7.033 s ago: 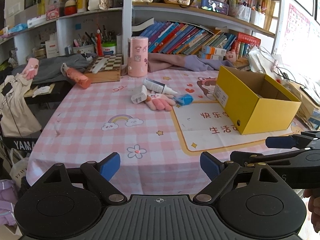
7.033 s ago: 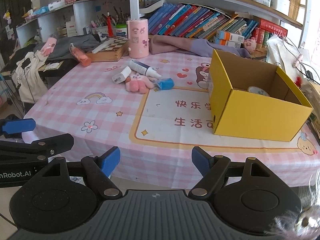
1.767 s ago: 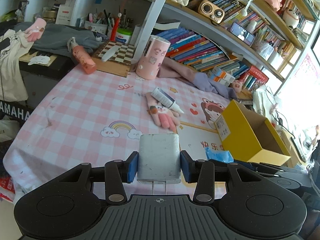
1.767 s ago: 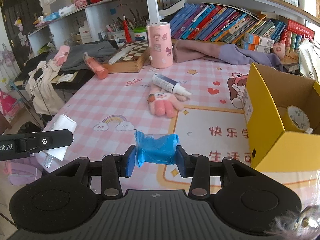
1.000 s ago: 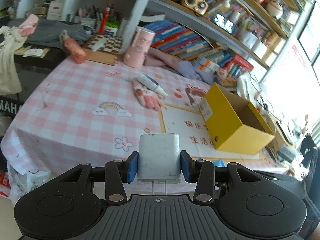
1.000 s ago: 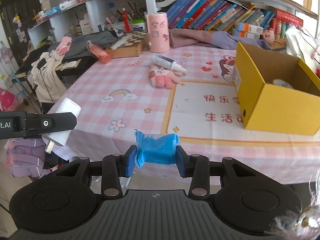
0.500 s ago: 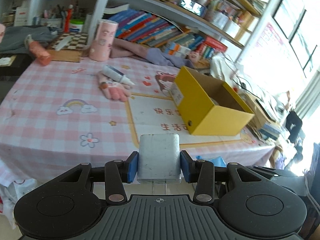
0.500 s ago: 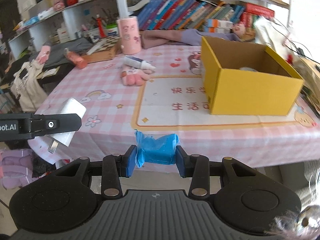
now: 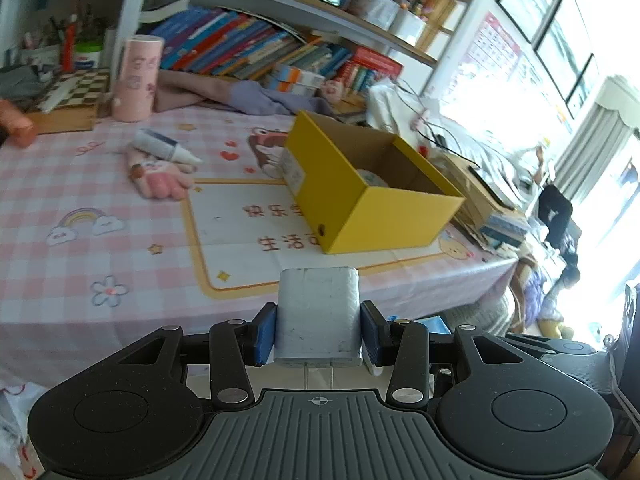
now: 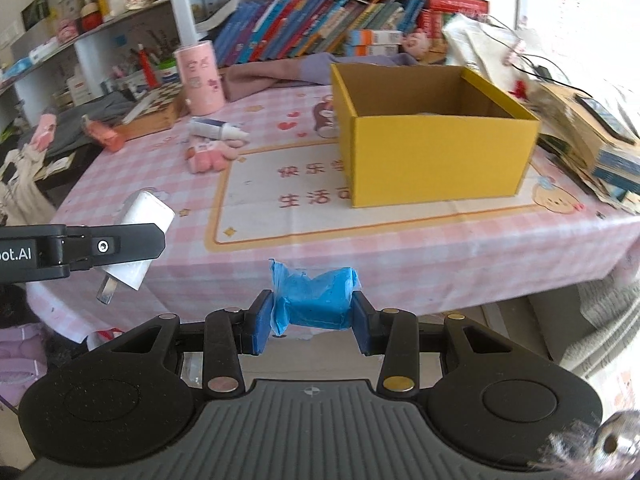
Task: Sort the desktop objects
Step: 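Lift the charger and blue cap and carry both over the yellow box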
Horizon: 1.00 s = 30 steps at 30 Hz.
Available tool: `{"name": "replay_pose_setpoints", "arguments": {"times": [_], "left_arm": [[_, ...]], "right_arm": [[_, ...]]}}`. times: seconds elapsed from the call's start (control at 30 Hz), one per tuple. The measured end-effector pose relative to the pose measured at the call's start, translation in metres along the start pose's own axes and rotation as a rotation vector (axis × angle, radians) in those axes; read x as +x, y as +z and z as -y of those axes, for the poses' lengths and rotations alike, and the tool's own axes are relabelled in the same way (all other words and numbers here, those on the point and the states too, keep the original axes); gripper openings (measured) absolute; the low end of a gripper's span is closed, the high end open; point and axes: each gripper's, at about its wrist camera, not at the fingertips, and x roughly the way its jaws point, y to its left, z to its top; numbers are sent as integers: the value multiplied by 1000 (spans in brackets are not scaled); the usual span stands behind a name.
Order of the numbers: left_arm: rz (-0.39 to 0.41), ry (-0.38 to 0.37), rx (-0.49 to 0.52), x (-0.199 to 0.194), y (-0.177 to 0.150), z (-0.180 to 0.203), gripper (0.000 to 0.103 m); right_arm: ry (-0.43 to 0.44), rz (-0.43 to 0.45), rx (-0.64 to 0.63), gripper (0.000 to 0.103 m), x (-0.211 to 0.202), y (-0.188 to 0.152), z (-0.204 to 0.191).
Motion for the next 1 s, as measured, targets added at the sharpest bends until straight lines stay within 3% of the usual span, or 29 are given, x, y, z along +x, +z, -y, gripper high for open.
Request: {"name": "replay_pose_setpoints", "arguments": {"times": [0.43, 1.0], "left_arm": [[-58, -67, 70, 30, 6, 29, 42], [-131, -72, 97, 75, 19, 49, 42]], "right_arm": [[-56, -2, 65, 38, -6, -4, 32], [-39, -39, 86, 38, 21, 15, 68]]}}
